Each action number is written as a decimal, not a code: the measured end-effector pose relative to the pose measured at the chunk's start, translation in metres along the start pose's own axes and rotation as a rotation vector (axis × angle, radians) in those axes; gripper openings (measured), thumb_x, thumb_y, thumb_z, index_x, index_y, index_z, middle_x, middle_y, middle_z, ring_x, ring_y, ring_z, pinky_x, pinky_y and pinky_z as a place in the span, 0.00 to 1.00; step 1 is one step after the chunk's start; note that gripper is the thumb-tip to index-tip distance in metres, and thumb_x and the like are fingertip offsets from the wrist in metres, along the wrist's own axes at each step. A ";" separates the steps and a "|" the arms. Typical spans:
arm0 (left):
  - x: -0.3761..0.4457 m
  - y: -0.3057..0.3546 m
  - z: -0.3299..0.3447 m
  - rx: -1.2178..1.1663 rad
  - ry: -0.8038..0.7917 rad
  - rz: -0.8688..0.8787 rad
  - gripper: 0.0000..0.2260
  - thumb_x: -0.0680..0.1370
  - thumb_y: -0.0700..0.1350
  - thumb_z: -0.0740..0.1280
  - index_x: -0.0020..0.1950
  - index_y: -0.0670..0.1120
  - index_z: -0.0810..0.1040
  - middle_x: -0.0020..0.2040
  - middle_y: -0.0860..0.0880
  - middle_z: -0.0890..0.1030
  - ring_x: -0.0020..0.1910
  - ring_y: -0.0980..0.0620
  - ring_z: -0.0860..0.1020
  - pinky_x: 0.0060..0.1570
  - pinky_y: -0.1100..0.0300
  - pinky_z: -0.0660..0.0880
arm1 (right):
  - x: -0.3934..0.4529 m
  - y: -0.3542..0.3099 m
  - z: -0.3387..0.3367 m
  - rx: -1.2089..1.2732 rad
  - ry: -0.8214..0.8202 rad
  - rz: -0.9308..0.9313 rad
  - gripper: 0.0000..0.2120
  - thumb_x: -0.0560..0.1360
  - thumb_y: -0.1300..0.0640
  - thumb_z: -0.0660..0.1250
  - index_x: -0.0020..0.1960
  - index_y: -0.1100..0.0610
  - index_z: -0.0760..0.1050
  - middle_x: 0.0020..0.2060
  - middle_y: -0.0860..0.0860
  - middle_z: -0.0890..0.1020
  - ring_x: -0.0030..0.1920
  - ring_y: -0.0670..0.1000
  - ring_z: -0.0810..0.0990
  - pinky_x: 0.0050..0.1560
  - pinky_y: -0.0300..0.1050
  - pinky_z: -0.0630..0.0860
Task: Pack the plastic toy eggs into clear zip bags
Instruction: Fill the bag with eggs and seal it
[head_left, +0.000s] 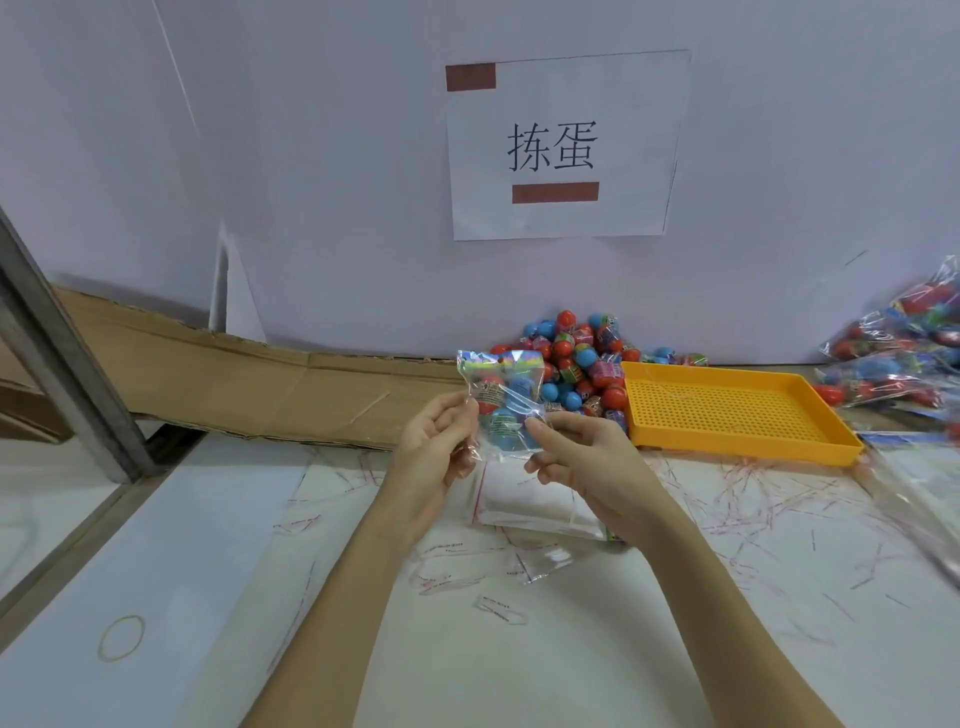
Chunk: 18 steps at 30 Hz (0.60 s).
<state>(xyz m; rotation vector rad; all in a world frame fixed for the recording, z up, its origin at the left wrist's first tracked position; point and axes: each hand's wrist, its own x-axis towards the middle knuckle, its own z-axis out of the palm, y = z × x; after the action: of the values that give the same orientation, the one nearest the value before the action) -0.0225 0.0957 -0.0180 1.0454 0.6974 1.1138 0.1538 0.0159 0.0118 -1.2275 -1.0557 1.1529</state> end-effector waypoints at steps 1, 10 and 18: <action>0.000 0.000 -0.001 0.041 0.029 0.012 0.07 0.82 0.47 0.69 0.58 0.46 0.81 0.33 0.51 0.76 0.28 0.55 0.70 0.27 0.64 0.68 | -0.001 -0.001 -0.002 -0.011 0.017 0.008 0.15 0.77 0.51 0.73 0.57 0.61 0.81 0.45 0.55 0.85 0.40 0.52 0.84 0.41 0.41 0.80; -0.011 -0.010 -0.009 1.345 -0.259 0.357 0.15 0.77 0.63 0.71 0.62 0.61 0.83 0.58 0.59 0.70 0.58 0.58 0.64 0.62 0.60 0.66 | -0.002 -0.020 -0.050 0.894 0.191 -0.254 0.27 0.83 0.49 0.64 0.79 0.52 0.61 0.65 0.55 0.82 0.64 0.53 0.81 0.53 0.39 0.81; -0.011 -0.016 -0.004 1.453 -0.246 0.502 0.16 0.78 0.63 0.67 0.62 0.61 0.85 0.54 0.57 0.73 0.52 0.58 0.60 0.53 0.59 0.59 | 0.002 -0.007 -0.028 0.450 0.186 -0.147 0.10 0.81 0.56 0.68 0.58 0.59 0.82 0.39 0.52 0.83 0.36 0.47 0.80 0.39 0.37 0.80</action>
<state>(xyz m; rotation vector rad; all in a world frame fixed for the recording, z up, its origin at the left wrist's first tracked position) -0.0233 0.0853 -0.0343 2.6471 1.0812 0.7375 0.1822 0.0140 0.0174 -0.8666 -0.6857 1.0667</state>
